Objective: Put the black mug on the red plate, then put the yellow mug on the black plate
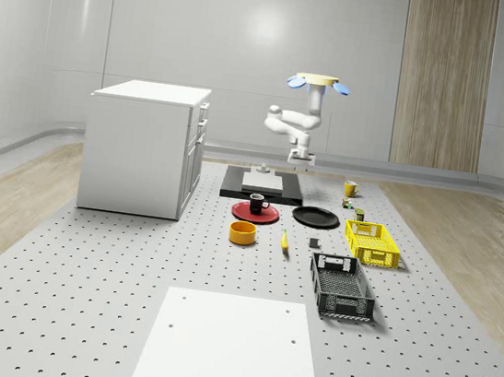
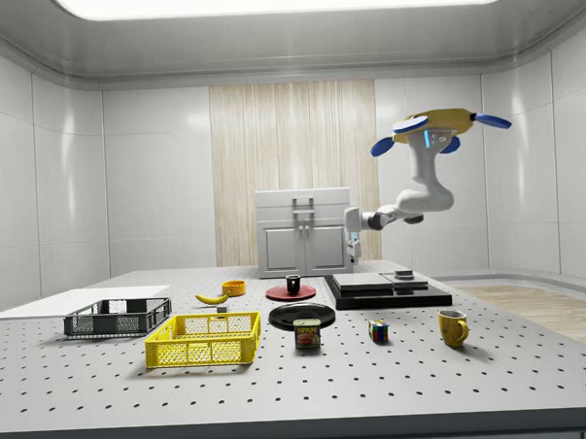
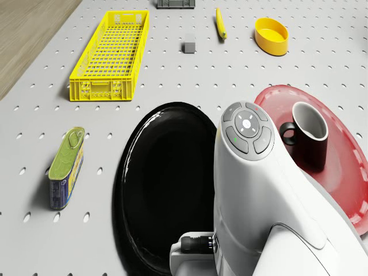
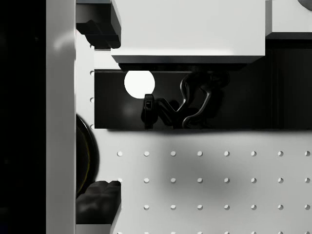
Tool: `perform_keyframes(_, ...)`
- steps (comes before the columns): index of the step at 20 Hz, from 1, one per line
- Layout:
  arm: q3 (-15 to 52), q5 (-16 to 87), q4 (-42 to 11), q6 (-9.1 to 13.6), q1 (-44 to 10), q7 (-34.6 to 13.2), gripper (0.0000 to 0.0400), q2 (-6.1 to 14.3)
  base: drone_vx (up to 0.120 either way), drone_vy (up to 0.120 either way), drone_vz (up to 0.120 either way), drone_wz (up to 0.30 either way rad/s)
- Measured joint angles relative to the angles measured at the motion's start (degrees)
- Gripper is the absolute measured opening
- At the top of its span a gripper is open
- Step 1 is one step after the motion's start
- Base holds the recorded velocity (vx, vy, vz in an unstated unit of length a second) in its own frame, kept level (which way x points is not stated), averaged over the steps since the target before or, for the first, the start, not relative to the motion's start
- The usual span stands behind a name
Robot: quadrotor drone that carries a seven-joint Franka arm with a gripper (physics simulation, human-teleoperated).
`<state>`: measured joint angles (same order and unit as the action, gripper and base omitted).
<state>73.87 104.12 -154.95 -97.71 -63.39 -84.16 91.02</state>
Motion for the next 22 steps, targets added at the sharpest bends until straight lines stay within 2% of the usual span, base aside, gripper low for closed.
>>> perform_keyframes(12,0.0,0.0,0.0,-0.1,0.0,0.0,0.0400,0.1,-0.120,0.120,0.000,0.000)
perform_keyframes(19,0.0,0.0,0.0,-0.1,0.0,0.0,0.0400,0.1,0.000,0.120,0.000,0.000)
perform_keyframes(22,0.0,-0.1,0.0,-0.1,0.0,0.0,0.0400,0.1,0.000,0.120,-0.107,0.000)
